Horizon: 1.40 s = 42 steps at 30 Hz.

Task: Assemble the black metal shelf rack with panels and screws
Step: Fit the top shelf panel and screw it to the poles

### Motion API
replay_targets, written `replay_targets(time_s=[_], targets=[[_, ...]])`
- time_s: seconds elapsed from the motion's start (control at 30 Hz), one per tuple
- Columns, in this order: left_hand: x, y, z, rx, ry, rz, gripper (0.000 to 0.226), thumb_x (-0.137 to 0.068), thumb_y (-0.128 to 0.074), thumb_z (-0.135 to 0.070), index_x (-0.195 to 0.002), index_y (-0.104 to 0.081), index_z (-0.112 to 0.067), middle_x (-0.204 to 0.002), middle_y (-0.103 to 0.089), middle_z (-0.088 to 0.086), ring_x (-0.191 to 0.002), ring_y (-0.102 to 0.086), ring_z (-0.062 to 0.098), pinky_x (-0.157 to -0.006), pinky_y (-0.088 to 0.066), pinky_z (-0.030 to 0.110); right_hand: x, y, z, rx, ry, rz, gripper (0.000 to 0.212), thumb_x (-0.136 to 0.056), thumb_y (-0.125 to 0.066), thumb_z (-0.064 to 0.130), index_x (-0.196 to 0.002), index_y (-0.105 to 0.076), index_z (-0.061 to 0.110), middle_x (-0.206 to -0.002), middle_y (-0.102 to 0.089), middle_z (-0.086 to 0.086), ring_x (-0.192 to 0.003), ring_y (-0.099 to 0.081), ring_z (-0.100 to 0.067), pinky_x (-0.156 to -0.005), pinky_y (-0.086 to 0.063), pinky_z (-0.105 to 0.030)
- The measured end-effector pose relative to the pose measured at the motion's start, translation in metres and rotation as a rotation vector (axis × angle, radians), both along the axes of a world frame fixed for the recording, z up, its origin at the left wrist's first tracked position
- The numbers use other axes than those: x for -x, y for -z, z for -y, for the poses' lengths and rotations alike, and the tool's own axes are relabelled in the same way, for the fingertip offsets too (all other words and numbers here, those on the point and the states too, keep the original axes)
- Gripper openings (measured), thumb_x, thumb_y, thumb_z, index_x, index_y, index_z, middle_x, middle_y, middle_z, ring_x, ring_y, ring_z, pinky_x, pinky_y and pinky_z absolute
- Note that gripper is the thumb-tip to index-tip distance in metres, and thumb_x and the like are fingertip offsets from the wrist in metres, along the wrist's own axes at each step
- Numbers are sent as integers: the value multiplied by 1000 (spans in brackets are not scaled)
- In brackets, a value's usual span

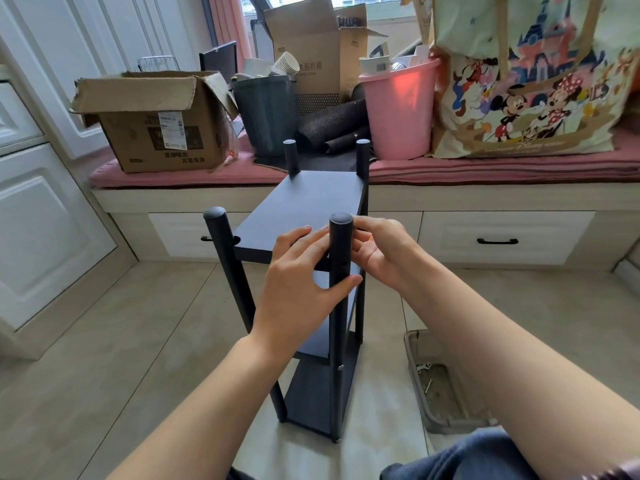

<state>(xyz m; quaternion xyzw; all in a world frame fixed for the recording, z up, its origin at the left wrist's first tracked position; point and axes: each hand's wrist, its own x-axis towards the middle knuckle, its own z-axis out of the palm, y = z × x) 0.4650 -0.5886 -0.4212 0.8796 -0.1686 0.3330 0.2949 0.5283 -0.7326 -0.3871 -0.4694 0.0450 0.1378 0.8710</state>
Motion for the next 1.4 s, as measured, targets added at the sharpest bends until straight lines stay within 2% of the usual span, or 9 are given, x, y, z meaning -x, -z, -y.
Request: replay_targets(time_s=[0.23,0.4,0.63,0.9,1.0,1.1,1.27,1.33,1.4], targets=[[-1,-1,8,-12,-18,16,65,-68,-91,-35,-124,-70,-10,-121,-70,-1,-125,-52,23,-107,-26,6,-5,2,13,7,-38,4,37,-98,-55,8,-129,-49,-10,-118,-65,-31,-78,-72,-32,-64,-60,-36],[-3,-2,12,-22,-33,25,65,-68,-89,-37,-123,-70,-8,-120,-71,2,-124,-55,24,-105,-33,15,-11,4,29,17,-23,-48,20,-99,-49,9,-108,-62,-3,-95,-74,-22,-84,-75,-31,-66,-61,-38],[-7,-3,17,-28,-58,35,59,-67,-92,-31,-117,-73,-6,-116,-72,4,-120,-57,28,-102,-40,22,-7,47,92,254,18,-90,25,-101,-47,8,-121,-57,-4,-106,-72,-24,-95,-73,-33,-82,-59,-40],[-10,-2,23,-36,-73,42,54,-69,-89,-32,-112,-75,-4,-115,-72,5,-120,-57,30,-104,-38,22,8,168,158,673,32,-303,29,-102,-44,3,-127,-54,-8,-123,-63,-28,-119,-60,-40,-106,-44,-48],[-10,-3,24,-54,-83,54,53,-71,-86,-37,-111,-75,-3,-116,-72,6,-121,-57,30,-105,-39,24,5,223,171,865,-23,-357,26,-101,-45,1,-123,-57,-7,-122,-64,-28,-109,-63,-34,-96,-49,-46],[-12,-3,27,-71,-96,72,54,-72,-83,-42,-110,-75,-4,-116,-72,5,-120,-58,28,-104,-42,24,-2,277,179,1065,-136,-355,21,-97,-52,-1,-113,-65,-6,-105,-69,-26,-87,-61,-28,-67,-51,-35],[-12,-4,34,-79,-100,99,48,-75,-81,-43,-105,-76,-6,-113,-69,-1,-118,-59,25,-103,-37,12,-18,346,176,1258,-231,-356,23,-90,-51,-2,-103,-70,-4,-76,-62,-16,-60,-56,-24,-53,-47,-29],[-12,-4,37,-94,-104,94,46,-76,-81,-42,-105,-76,-7,-113,-67,-4,-118,-58,23,-103,-40,17,-25,368,171,1315,-281,-353,24,-91,-50,0,-104,-70,-6,-81,-62,-16,-69,-61,-28,-61,-48,-32],[-12,-4,39,-101,-116,92,44,-76,-82,-41,-104,-76,-8,-112,-66,-6,-118,-58,22,-103,-42,19,-30,386,167,1394,-358,-363,15,-93,-53,7,-100,-66,2,-92,-62,-14,-95,-67,-33,-73,-47,-31]])
